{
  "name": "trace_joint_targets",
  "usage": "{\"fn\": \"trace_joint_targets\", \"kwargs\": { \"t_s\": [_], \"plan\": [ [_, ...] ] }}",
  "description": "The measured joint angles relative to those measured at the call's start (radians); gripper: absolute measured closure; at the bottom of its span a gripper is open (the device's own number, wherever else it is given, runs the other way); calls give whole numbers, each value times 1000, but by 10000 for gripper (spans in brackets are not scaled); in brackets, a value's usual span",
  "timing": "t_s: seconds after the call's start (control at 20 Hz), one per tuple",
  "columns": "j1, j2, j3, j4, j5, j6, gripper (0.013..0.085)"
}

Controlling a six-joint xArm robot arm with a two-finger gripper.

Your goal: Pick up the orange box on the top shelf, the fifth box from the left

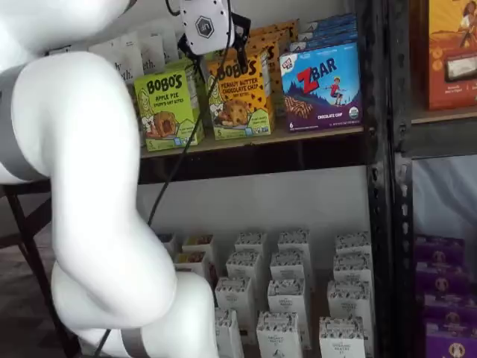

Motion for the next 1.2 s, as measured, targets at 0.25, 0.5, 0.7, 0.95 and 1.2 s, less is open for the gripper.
{"fn": "trace_joint_targets", "kwargs": {
  "t_s": [0.25, 0.5, 0.7, 0.95, 1.2],
  "plan": [
    [6, -3, 6, 4, -11, 5, 130],
    [12, -7, 8, 6, -13, 11, 130],
    [15, -13, 6, 14, 4, 11, 130],
    [18, -36, 19, 25, 17, 12, 130],
    [25, -59, 33, 20, 20, 19, 130]
  ]
}}
